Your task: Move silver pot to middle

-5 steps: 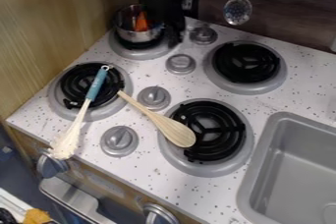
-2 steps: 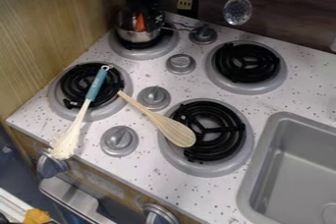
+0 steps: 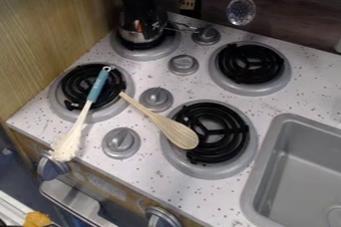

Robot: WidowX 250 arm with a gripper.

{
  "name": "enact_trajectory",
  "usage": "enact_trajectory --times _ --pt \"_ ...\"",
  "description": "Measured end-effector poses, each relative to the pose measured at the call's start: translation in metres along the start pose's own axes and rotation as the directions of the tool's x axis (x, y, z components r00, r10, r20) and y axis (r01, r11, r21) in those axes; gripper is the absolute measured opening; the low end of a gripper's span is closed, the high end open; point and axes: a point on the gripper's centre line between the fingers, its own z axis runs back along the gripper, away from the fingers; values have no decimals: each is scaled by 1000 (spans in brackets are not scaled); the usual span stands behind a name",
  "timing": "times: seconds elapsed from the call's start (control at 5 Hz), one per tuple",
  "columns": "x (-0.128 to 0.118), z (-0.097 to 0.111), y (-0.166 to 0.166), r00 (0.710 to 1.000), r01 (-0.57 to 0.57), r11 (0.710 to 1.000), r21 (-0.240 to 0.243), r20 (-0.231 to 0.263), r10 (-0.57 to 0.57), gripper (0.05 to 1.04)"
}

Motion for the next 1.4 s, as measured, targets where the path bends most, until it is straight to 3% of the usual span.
enact_trajectory --times 0.2,0.6,0.8,1.2,1.4 --pt "0 -3 3 1000 -6 1000 2 16 6 998" --pt "-7 -27 3 999 -33 998 -48 7 34 999" --pt "-10 -33 2 999 -44 997 -58 -7 43 934" --pt "-9 -39 5 998 -54 997 -64 -20 52 366" --pt "-6 -42 7 998 -63 997 -36 0 63 168"
